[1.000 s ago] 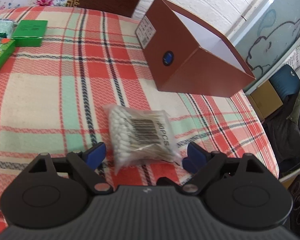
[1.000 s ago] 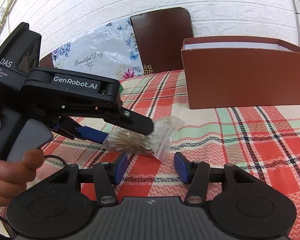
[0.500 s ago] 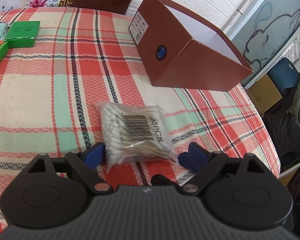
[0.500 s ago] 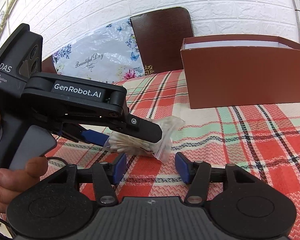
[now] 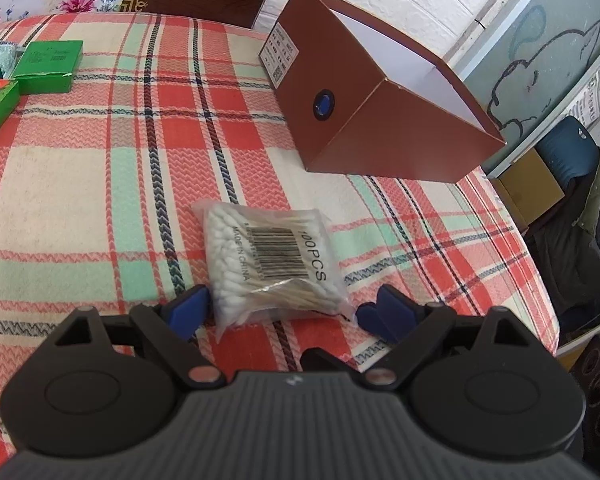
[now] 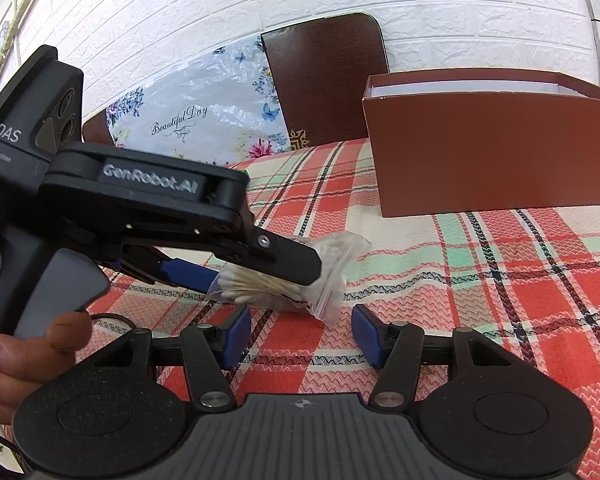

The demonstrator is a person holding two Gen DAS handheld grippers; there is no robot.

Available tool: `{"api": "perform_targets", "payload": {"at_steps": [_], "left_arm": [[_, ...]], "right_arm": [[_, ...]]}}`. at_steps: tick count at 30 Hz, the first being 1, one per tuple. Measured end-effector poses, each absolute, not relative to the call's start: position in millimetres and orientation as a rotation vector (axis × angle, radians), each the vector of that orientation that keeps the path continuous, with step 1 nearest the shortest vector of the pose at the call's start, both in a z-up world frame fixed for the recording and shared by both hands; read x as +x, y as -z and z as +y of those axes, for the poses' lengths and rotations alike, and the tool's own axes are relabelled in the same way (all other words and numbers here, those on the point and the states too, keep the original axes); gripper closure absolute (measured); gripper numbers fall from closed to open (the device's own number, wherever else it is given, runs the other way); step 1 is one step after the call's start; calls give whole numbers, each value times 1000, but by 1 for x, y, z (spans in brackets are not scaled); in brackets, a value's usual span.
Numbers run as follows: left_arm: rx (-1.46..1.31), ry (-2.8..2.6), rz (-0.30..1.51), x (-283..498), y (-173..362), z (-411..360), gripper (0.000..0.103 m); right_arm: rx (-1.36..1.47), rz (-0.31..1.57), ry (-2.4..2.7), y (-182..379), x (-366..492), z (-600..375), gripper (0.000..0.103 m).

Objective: Organize objects
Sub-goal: 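Grasp the cotton swab bag with the left tool, then lower the cotton swab bag into the box and open the left tool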

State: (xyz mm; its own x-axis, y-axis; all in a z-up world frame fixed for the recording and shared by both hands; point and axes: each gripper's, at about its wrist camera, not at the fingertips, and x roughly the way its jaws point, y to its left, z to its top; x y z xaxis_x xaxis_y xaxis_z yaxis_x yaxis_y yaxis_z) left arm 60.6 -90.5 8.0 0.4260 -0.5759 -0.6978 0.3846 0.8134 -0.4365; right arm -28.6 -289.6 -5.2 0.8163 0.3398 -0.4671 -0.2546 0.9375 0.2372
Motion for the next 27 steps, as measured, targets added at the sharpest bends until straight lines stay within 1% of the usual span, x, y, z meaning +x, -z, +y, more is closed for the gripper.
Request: {"api": "perform_targets", "payload": {"at_steps": [5, 6, 7, 9, 13, 14, 16, 17, 18, 19, 22, 26, 27], "left_arm": [[-269, 585, 944, 61, -17, -71, 11], [-281, 581, 945, 62, -18, -67, 11], [-295, 581, 948, 64, -19, -65, 11], [-314, 594, 956, 68, -20, -65, 11], [-270, 574, 929, 79, -23, -75, 11], [-275, 564, 930, 84, -20, -76, 13], [-278, 547, 978, 95, -9, -79, 27], [-257, 549, 983, 97, -5, -82, 38], [-226, 556, 959, 95, -6, -85, 47], [-203, 556, 956, 94, -9, -88, 47], [-229, 576, 926, 91, -31, -84, 51], [-226, 672, 768, 94, -90, -100, 52], [-209, 690, 726, 97, -103, -110, 50]], "right_arm": [[177, 526, -316, 5, -31, -289, 48], [179, 524, -309, 4, -31, -289, 46], [183, 522, -294, 3, -31, -289, 38], [197, 518, -266, -1, -30, -292, 31], [171, 539, -282, -6, -12, -288, 31], [147, 545, -278, -7, -5, -285, 31], [105, 584, -285, -6, 11, -275, 31], [96, 607, -300, -4, 20, -271, 34], [92, 610, -318, -2, 25, -269, 52], [89, 610, -330, -4, 27, -266, 54], [77, 533, -311, -15, 19, -268, 58], [12, 304, -236, -52, 4, -278, 58], [5, 260, -210, -61, 5, -283, 57]]}}
